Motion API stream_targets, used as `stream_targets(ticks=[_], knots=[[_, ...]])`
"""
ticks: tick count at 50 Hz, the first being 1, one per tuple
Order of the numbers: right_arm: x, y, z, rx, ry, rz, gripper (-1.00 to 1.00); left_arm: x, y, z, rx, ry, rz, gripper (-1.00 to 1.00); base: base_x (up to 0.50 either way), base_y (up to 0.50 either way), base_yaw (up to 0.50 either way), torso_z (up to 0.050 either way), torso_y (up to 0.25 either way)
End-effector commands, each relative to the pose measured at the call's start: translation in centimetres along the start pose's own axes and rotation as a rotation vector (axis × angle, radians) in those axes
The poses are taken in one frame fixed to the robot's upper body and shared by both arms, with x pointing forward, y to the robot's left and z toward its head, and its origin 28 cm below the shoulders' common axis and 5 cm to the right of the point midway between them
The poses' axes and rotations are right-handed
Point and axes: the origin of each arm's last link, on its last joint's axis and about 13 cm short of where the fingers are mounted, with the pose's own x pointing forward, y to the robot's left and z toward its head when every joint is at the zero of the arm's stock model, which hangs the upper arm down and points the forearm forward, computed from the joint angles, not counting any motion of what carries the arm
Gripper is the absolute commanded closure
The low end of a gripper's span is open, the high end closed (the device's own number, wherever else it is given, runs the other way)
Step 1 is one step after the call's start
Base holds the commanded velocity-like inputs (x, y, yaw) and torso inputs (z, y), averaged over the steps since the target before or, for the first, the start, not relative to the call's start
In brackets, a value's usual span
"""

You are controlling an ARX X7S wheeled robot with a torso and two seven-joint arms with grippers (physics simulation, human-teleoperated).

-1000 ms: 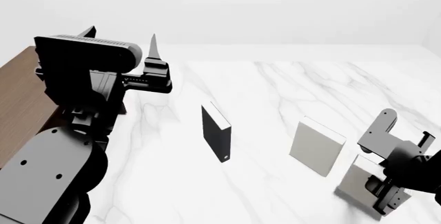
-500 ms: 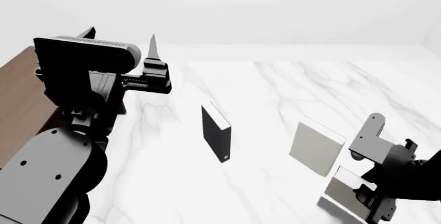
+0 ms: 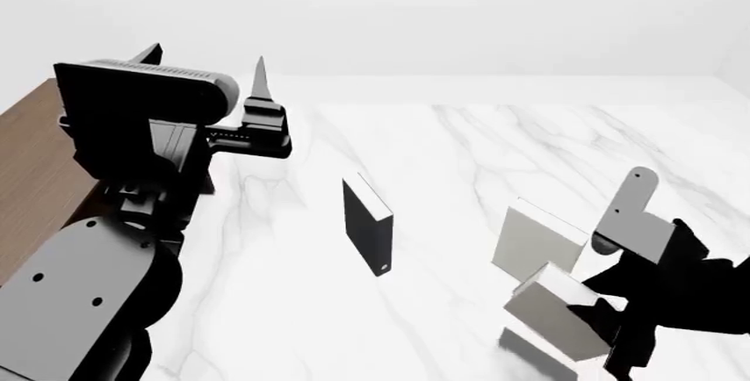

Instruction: Pick up the book on the right and place it under the cabinet shelf.

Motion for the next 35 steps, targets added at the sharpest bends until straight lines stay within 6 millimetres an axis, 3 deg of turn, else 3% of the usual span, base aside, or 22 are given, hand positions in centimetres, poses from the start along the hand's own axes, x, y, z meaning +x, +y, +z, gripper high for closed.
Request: stream_targets(ticks=[1,8,15,21,35], knots=[[-0.8,0.7,1.5,0.027,-0.245,0.020,1.00,0.0,0.0,0.1,-0.001,-0.005,-0.001,-1.00,0.00,0.00,0.00,0.000,0.000],[0.1,1.8,1.2,0.062,-0.351,0.077,1.00,0.0,-0.1,0.1,-0.001,-0.005,-0.001,-1.00,0.00,0.00,0.00,0.000,0.000],[2.0,3.0,0.7,0.120,-0.494,0.140,1.00,0.1,-0.1,0.1,-0.003,-0.008,-0.001,-1.00,0.00,0.00,0.00,0.000,0.001],[4.7,4.9,-0.6,0.183,-0.597,0.201,1.00,0.0,0.0,0.0,-0.002,-0.009,0.004,-1.00,0.00,0.00,0.00,0.000,0.000],[7.9,7.8,-1.7,0.365,-0.820,0.305,1.00,-0.1,0.0,-0.4,-0.007,-0.005,0.009,-1.00,0.00,0.00,0.00,0.000,0.001]])
